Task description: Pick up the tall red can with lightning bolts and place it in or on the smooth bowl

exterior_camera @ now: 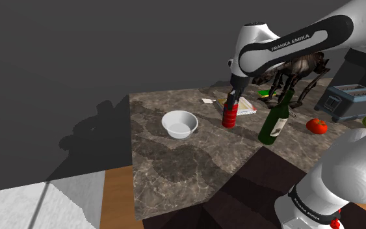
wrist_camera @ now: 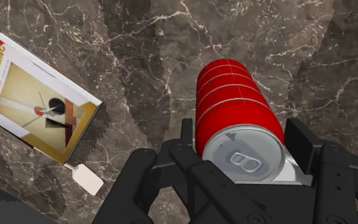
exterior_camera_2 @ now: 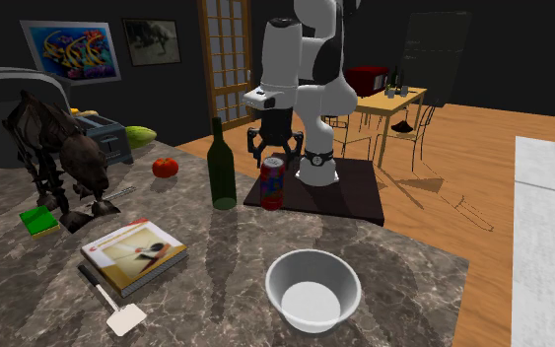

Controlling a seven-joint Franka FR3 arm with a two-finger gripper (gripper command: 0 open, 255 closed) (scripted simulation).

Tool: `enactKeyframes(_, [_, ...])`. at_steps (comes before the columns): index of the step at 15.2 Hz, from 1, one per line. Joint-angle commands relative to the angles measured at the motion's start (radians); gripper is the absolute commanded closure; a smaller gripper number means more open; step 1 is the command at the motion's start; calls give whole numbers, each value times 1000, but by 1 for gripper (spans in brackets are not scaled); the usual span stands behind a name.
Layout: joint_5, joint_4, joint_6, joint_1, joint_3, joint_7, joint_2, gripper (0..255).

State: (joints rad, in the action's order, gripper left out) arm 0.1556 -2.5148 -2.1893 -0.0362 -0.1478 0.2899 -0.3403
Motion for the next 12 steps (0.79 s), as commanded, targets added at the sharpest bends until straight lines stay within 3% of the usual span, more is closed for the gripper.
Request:
enactKeyframes(1, [-1, 16, 33, 0, 2, 2, -17, 255])
enactKeyframes(5, [-4, 50, 89, 1, 5, 6, -40, 255])
enactKeyframes(12, [-51, 298, 147, 58, 70, -79, 159, 255])
